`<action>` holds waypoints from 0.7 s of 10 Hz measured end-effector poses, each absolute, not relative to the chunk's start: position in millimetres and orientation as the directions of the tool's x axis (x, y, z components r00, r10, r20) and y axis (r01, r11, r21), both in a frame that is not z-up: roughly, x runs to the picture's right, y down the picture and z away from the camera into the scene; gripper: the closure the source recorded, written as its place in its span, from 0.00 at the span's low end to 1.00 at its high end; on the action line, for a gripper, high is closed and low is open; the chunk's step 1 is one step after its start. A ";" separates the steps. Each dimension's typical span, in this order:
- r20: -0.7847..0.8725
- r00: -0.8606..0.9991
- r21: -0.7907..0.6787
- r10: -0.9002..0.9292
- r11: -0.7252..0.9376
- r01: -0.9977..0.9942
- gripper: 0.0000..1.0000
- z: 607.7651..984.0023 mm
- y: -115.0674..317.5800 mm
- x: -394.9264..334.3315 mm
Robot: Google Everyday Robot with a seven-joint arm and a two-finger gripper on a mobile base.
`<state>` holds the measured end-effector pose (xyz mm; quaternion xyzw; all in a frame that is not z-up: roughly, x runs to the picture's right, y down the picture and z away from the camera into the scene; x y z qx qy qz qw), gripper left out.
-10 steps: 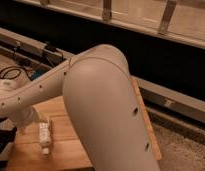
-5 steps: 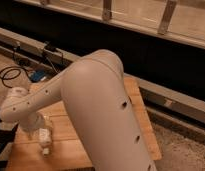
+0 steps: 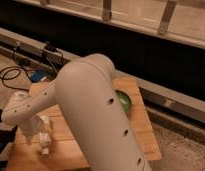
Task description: Place the bottle in the ceramic bowl
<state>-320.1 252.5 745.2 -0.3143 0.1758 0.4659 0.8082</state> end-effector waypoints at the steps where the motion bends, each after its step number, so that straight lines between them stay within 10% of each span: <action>1: -0.579 0.508 -0.351 0.638 0.367 -0.861 0.35 749.3 255.7 -322.3; 4: -0.581 0.525 -0.373 0.621 0.370 -0.851 0.37 760.0 259.9 -332.3; 7: -0.578 0.540 -0.391 0.612 0.373 -0.841 0.61 763.9 261.4 -333.9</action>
